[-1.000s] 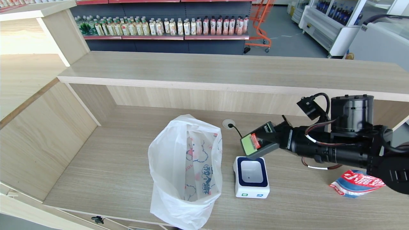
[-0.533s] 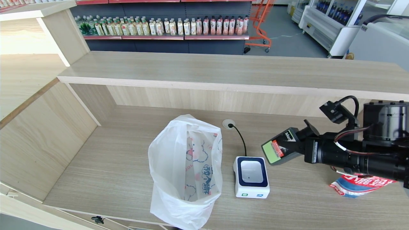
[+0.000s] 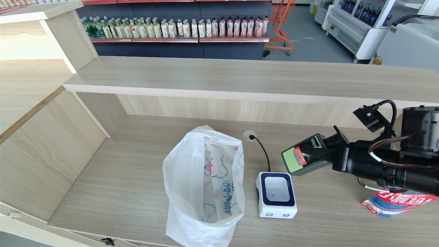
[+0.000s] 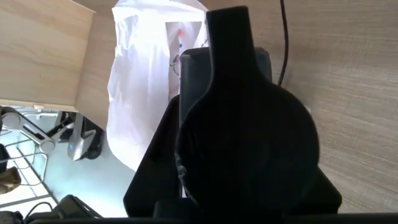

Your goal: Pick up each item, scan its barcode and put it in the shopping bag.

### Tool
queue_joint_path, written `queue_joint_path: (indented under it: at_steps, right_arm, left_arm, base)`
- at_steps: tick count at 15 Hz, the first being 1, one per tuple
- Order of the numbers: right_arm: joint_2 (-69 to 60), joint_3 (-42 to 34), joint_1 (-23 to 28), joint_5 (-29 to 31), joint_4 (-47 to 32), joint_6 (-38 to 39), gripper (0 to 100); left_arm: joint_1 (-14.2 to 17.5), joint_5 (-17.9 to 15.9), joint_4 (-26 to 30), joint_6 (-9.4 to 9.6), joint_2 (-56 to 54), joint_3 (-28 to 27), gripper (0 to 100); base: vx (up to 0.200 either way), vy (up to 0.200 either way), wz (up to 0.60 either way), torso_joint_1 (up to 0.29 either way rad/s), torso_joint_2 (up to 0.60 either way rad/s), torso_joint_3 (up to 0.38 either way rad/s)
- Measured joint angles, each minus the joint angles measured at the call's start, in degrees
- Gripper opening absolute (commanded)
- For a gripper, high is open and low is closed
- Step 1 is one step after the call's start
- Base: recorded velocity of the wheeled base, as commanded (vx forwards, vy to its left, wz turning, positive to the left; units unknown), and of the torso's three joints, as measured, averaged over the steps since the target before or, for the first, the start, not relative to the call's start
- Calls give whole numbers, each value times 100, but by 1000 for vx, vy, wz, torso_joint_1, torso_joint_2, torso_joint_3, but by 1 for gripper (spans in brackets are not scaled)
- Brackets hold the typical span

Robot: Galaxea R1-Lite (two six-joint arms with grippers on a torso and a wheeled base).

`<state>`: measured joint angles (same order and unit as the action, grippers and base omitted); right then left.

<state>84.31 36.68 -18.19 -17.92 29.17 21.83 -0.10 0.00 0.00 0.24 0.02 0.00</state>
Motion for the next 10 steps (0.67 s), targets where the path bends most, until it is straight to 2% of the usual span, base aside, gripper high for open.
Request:
queue_joint_path:
  at_steps: [2, 7, 10]
  right_arm:
    - [2, 48, -46, -13, 0, 83, 0]
    - [190, 91, -218, -6, -9, 91, 0]
    - [712, 446, -355, 63, -11, 57, 0]
  left_arm:
    - [0, 0, 0, 5, 0, 0, 100]
    - [-1, 5, 0, -6, 0, 0, 100]
    - [5, 0, 0, -6, 0, 0, 100]
  base:
    - [0, 200, 0, -5, 2, 2]
    - [0, 0, 0, 0, 0, 0]
    - [0, 0, 0, 0, 0, 0]
